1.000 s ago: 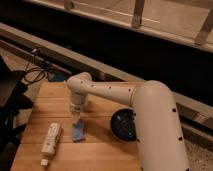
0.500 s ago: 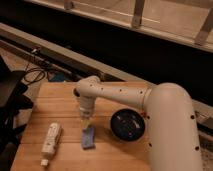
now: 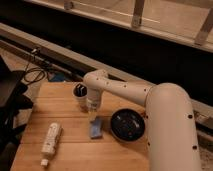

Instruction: Wipe the white sponge on the table

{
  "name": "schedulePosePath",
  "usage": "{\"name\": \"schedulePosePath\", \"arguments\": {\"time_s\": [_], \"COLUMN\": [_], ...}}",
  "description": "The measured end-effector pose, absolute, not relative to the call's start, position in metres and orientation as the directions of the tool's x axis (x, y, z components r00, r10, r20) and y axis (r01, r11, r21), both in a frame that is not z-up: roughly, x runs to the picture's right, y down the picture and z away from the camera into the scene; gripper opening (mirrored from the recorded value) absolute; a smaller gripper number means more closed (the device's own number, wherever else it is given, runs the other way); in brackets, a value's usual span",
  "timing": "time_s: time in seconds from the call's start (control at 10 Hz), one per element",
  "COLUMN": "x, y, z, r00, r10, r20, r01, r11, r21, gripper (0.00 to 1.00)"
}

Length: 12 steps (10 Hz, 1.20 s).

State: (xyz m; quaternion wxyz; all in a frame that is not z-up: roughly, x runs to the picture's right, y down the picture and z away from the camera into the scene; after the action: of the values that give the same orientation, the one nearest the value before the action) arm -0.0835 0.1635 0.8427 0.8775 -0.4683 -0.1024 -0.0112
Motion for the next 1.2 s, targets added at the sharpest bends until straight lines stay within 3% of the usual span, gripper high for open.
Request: {"name": "schedulePosePath", "arguments": {"time_s": [0.6,0.7,0.9,1.2], "x": [-0.157,-0.155,-0.147,-0.137], "y": [0.187,0.19,0.181,0.174], "z": [0.833,0.83,0.83,0.833], "r00": [0.972,0.973,0.972,0.976], "r10": [0.074,0.083,0.083,0.086], "r20": [0.223,0.216,0.219,0.202], "r01": [0.151,0.14,0.139,0.121], "r11": [0.53,0.53,0.546,0.557], "r21": [-0.835,-0.836,-0.826,-0.821], "gripper": [0.0,0.03,0.21,0.24]}}
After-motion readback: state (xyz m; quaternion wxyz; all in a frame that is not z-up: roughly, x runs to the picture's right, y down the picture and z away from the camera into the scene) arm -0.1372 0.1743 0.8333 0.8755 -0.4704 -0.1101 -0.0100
